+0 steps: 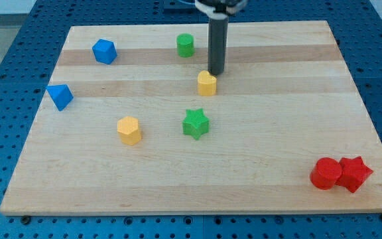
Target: Move the blue cube towards the top a bit
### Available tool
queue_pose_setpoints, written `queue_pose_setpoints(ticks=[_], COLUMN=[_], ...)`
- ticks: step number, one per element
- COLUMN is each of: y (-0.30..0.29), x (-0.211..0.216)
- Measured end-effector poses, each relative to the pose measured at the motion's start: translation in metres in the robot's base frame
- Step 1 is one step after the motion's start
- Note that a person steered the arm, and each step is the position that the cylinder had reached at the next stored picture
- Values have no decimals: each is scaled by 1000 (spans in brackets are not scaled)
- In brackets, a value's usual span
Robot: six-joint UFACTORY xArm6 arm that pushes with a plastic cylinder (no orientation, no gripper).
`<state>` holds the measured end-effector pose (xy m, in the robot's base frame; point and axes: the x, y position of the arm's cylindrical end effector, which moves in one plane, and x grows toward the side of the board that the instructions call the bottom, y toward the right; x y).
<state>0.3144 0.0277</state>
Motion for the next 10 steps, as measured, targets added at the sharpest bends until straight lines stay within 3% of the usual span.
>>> queue_pose_setpoints(ticks=[1, 3, 7, 10], y=[-25, -39, 46, 60], x=[-14, 32, 116, 188])
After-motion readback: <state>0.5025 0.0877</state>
